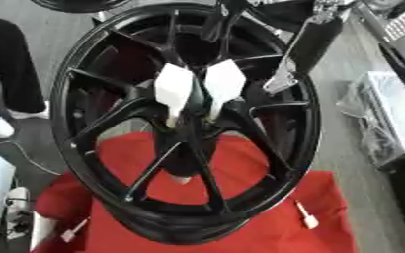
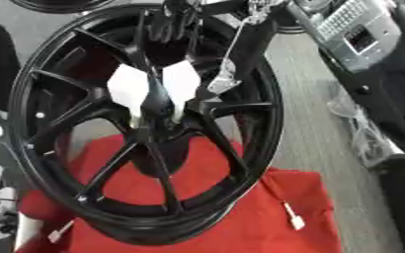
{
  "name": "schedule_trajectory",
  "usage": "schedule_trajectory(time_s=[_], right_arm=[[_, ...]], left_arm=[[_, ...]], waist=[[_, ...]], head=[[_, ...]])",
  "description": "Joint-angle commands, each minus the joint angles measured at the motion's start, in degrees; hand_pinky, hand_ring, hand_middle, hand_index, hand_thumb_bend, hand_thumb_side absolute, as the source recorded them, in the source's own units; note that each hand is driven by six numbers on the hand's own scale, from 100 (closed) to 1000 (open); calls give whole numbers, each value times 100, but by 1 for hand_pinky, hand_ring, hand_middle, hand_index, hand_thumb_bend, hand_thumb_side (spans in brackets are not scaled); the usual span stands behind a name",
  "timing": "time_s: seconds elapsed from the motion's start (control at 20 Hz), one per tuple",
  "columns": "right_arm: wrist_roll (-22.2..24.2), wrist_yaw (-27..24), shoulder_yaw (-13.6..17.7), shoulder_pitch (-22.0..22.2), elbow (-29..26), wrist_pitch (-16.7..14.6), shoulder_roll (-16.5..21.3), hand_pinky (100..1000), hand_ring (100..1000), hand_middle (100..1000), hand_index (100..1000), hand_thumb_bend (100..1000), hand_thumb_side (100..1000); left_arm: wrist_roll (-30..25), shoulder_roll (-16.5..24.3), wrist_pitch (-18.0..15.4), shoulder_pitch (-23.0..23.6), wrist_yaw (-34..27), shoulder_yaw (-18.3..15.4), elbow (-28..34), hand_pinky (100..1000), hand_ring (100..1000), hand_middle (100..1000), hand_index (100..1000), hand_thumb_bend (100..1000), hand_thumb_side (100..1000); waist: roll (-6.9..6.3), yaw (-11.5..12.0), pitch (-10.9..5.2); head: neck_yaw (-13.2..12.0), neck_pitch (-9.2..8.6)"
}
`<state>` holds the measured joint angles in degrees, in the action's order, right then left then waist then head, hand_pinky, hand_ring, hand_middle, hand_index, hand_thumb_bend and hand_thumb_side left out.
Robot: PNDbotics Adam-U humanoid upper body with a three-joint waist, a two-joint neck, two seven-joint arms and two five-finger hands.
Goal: Pull the pin out of the wheel hub.
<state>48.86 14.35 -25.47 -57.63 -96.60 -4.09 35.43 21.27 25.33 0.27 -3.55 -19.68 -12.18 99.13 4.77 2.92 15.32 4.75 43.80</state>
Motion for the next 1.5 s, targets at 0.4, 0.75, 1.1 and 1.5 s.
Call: schedule_trajectory(time_s=[0.4, 0.75, 1.1, 1.5], right_arm=[[24, 215, 31, 36, 135, -42, -40, 842, 776, 741, 830, 521, 214], [19, 250, 21, 56, 234, -66, -83, 841, 776, 741, 829, 525, 219], [54, 266, -7, 98, 293, -66, -132, 836, 764, 725, 809, 525, 214], [78, 379, -51, 167, 453, -39, -259, 825, 753, 709, 793, 525, 204]], left_arm=[[2, 66, 12, -4, 24, -49, 51, 820, 833, 812, 885, 212, 906], [-10, 67, 18, -7, 27, -42, 50, 820, 833, 813, 885, 211, 906], [-21, 47, 24, 6, 24, -40, 42, 820, 834, 813, 885, 210, 907], [-25, 32, 33, 0, 34, -30, 42, 820, 834, 811, 885, 210, 909]], waist=[[-23, 61, -104], [-14, 86, -99], [-9, 123, -85], [4, 152, -59]], head=[[153, 32], [306, 32], [323, 32], [357, 32]])
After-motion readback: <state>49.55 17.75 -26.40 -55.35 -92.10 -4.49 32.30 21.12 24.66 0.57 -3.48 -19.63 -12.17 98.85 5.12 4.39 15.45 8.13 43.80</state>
